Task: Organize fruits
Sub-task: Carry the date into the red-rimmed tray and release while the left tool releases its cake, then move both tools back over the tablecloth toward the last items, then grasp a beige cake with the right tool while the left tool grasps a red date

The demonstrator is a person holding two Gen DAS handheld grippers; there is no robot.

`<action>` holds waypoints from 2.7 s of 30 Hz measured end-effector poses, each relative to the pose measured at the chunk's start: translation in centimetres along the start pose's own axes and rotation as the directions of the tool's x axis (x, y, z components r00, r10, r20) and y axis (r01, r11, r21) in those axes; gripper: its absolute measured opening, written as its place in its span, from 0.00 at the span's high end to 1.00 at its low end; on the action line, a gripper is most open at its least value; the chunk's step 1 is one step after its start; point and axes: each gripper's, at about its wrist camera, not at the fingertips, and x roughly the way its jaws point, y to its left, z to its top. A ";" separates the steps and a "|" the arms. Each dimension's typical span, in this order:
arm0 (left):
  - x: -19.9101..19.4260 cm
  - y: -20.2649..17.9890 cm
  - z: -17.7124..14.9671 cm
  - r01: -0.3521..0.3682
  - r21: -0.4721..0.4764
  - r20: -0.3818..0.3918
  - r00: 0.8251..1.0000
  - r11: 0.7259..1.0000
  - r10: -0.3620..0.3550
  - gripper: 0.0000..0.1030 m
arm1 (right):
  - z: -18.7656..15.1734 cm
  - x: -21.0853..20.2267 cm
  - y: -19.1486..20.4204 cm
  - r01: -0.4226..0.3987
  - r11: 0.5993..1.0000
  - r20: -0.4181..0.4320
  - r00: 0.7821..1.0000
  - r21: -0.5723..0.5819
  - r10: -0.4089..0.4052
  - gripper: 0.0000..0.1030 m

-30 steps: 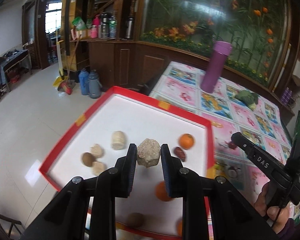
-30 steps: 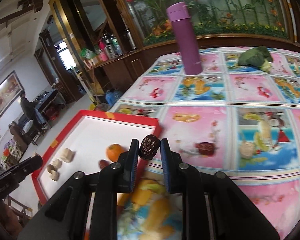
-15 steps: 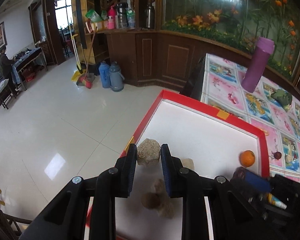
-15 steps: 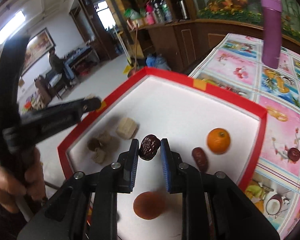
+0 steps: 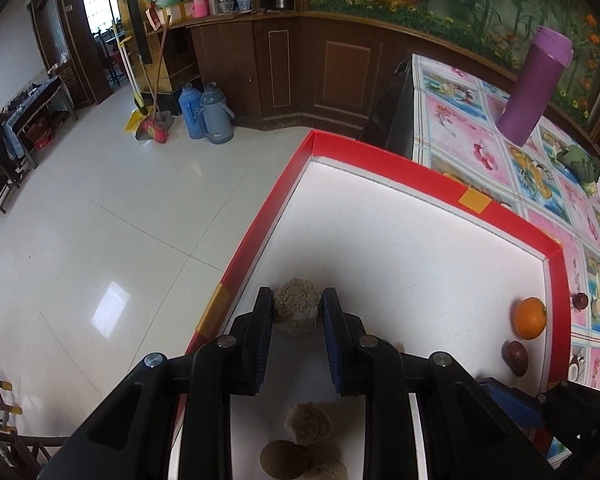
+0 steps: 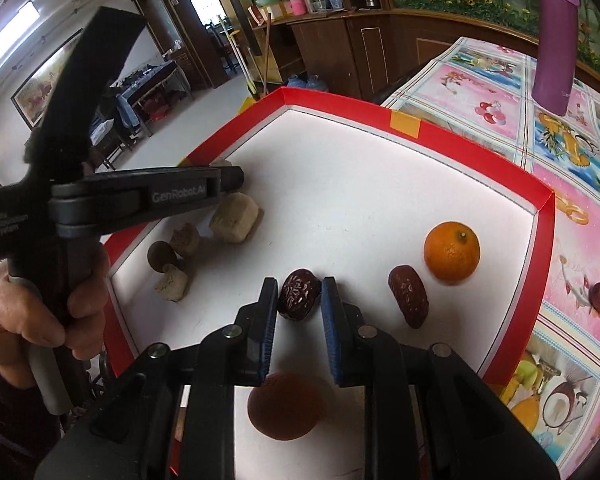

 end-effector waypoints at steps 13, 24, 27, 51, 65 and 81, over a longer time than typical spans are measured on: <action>-1.3 0.4 -0.8 -0.046 -0.046 0.014 0.999 0.998 0.047 0.55 | 0.3 -4.4 -1.5 -0.080 0.997 0.122 0.990 0.023 0.076 0.56; -4.5 -3.6 -1.8 -0.005 0.018 0.061 0.998 1.000 0.004 0.52 | -1.3 -9.5 -9.8 0.028 0.991 0.207 0.977 0.134 -0.055 0.49; -5.4 -6.1 -2.2 0.025 0.069 0.071 0.997 0.997 -0.030 0.50 | -2.3 -11.2 -12.7 0.081 0.983 0.214 0.970 0.164 -0.115 0.49; -7.3 -18.5 -4.6 0.158 0.303 0.041 0.983 0.940 -0.179 0.42 | -5.8 -10.3 -21.2 0.401 0.904 0.065 0.908 0.149 -0.413 0.50; -5.9 -24.3 -4.4 0.160 0.405 0.018 0.983 0.900 -0.183 0.42 | -5.8 -11.7 -24.1 0.368 0.882 0.065 0.913 0.295 -0.402 0.73; -0.7 -28.5 -3.6 0.180 0.411 -0.051 0.983 0.894 -0.175 0.43 | -6.0 -13.7 -27.5 0.321 0.818 0.067 0.915 0.477 -0.398 0.73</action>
